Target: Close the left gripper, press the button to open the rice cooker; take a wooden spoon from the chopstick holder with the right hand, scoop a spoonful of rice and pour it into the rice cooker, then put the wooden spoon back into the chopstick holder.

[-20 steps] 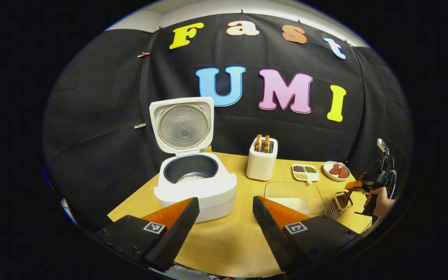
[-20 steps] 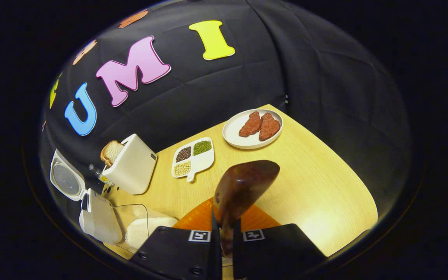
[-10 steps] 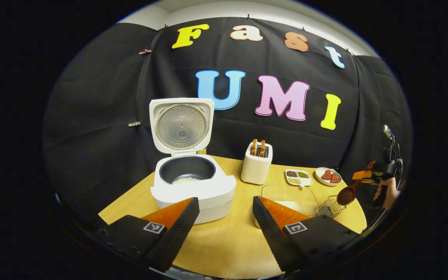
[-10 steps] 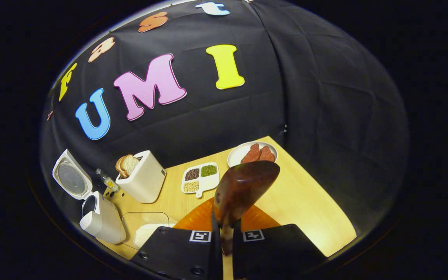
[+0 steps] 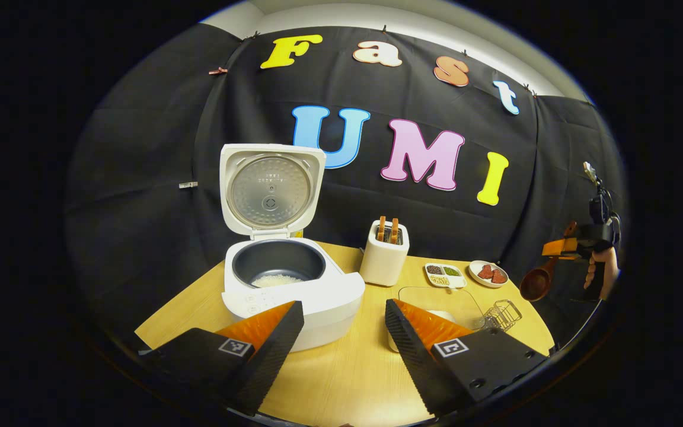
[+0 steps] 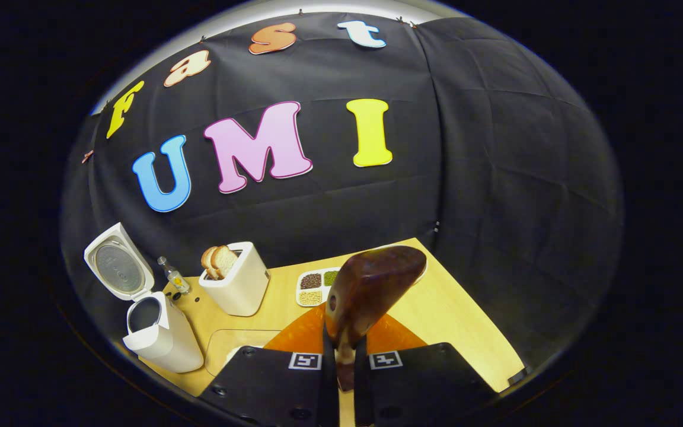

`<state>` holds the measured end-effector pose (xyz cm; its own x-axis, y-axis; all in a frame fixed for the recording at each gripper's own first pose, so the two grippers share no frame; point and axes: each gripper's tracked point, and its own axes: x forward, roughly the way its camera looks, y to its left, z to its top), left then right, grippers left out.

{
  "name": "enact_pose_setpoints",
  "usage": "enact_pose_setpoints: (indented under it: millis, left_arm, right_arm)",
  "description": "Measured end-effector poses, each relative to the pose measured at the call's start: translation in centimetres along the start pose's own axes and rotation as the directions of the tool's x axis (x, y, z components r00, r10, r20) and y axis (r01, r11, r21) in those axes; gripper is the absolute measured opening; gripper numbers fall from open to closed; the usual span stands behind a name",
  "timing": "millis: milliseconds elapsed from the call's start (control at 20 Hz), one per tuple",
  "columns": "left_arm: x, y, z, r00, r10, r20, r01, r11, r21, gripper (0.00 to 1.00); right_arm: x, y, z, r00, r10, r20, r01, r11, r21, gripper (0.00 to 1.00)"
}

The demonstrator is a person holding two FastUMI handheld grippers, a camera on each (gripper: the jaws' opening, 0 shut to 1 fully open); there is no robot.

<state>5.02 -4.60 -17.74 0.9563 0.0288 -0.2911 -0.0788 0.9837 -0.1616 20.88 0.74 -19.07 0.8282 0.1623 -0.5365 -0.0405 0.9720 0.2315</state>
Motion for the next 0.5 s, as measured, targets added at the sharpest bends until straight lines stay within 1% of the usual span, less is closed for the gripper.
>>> enact_pose_setpoints:
  millis: [200,250,300,500]
  left_arm:
    - [0.0,2.6,0.0,1.0,0.026,-0.001,-0.026,1.0,0.005,0.96]
    - [0.0,3.0,0.0,1.0,0.03,-0.003,-0.03,1.0,0.0,0.96]
    - [0.0,3.4,-0.1,0.999,0.035,-0.005,-0.035,0.999,-0.003,0.96]
    - [0.7,3.9,-0.5,0.999,0.041,-0.006,-0.041,0.999,-0.009,0.96]
  right_arm:
    - [1.5,5.4,-0.5,0.998,0.065,0.002,-0.065,0.998,-0.012,0.14]
    - [2.0,6.6,-0.7,0.997,0.081,0.006,-0.081,0.997,-0.018,0.1]
    - [2.6,7.7,-1.1,0.995,0.096,0.007,-0.096,0.995,-0.031,0.14]
    - [4.9,11.4,-3.8,0.989,0.147,0.001,-0.146,0.986,-0.085,0.14]
